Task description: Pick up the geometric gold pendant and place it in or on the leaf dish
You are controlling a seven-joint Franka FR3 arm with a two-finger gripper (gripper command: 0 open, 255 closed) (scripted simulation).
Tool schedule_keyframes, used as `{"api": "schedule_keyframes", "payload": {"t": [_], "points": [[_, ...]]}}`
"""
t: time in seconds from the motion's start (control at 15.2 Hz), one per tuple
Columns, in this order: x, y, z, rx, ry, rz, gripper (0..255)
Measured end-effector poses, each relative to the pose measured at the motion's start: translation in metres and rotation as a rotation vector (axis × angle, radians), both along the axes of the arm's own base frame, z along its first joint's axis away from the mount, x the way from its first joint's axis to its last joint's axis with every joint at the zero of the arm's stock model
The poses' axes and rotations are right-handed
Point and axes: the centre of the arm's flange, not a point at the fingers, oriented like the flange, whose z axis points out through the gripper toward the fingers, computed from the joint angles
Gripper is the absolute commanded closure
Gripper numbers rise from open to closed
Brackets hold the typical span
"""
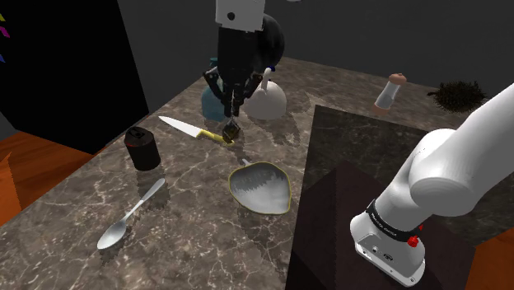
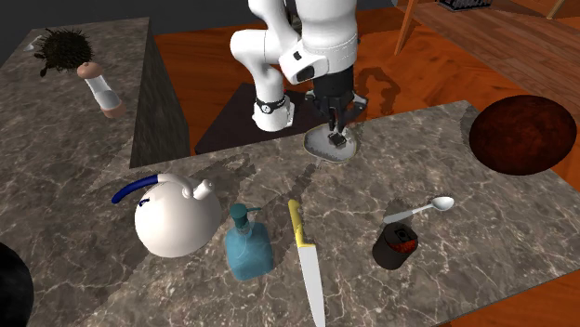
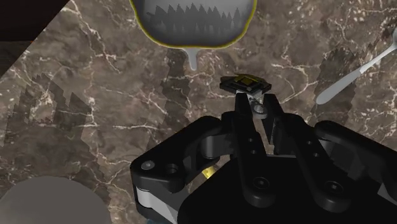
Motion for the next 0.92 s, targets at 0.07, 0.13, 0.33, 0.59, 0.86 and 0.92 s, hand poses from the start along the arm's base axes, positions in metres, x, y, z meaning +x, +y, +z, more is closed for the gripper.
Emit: {"api": "schedule_keyframes", "payload": {"t": [0.07,0.13,0.33,0.59,0.86,0.92], "points": [[-0.011,-0.002,0.006,0.0,0.0,0.0,255],[-0.022,-0.004,0.009,0.0,0.0,0.0,255],[-0.06,-0.011,0.021,0.0,0.0,0.0,255],[-0.104,-0.019,0.028,0.0,-0.001,0.0,255],[-0.108,-0.019,0.01,0.0,0.0,0.0,255],[-0.109,-0.02,0.005,0.0,0.001,0.0,255]]}}
